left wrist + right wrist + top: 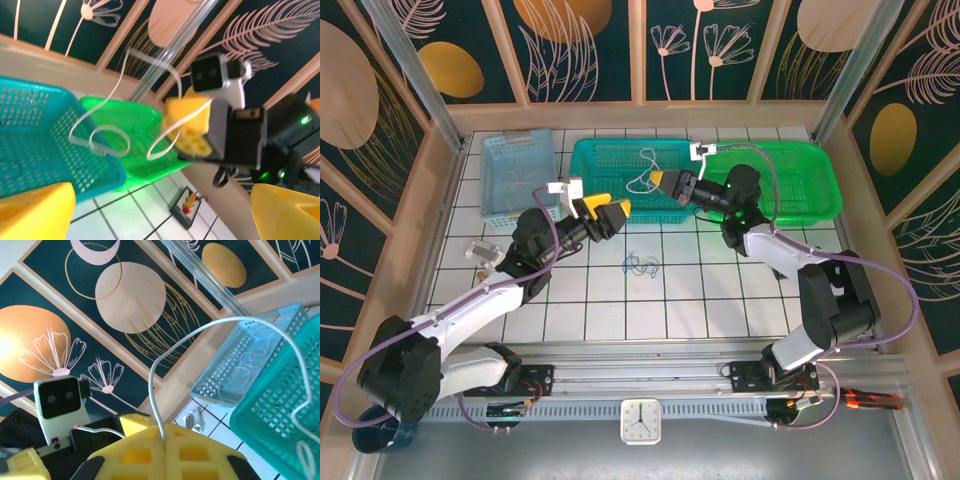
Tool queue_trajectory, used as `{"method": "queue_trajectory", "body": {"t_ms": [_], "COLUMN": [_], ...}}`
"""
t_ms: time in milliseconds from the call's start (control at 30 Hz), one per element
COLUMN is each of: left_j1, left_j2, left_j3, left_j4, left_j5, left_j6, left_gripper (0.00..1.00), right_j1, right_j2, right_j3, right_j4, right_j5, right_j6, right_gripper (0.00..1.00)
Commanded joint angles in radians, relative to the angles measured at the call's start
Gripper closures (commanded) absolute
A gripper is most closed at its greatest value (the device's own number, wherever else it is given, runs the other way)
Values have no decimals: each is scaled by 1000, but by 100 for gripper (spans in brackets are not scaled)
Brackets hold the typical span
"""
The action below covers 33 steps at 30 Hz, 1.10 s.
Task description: Untangle the cables
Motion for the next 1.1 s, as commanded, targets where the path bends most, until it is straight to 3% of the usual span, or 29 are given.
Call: {"method": "queue_trajectory", "body": {"t_ms": [0,300,500,667,800,900,1067], "left_j1": [4,10,12,13,17,25,79], "left_j2": [36,113,122,131,138,139,115], "left_j3": [54,102,98,96,105,117,149], "left_j4": [81,140,149,155,153,144,94], "left_j5": [11,44,46,44,47,45,36], "left_j6": [-32,-63,-65,-65,-65,-62,-46], "left_gripper": [14,28,44,68,96,100,100], "right_j1": [14,47,62,71,77,78,78], "right_j2": [8,18,34,47,51,51,35], "right_j3": [-21,-25,-23,-24,-24,-25,-40], "right_j4": [75,124,149,171,177,172,137], "right_j5": [12,12,8,6,8,10,26], "right_j6": [42,78,96,112,118,114,88], "right_gripper": [100,100,100,100,100,100,69]}}
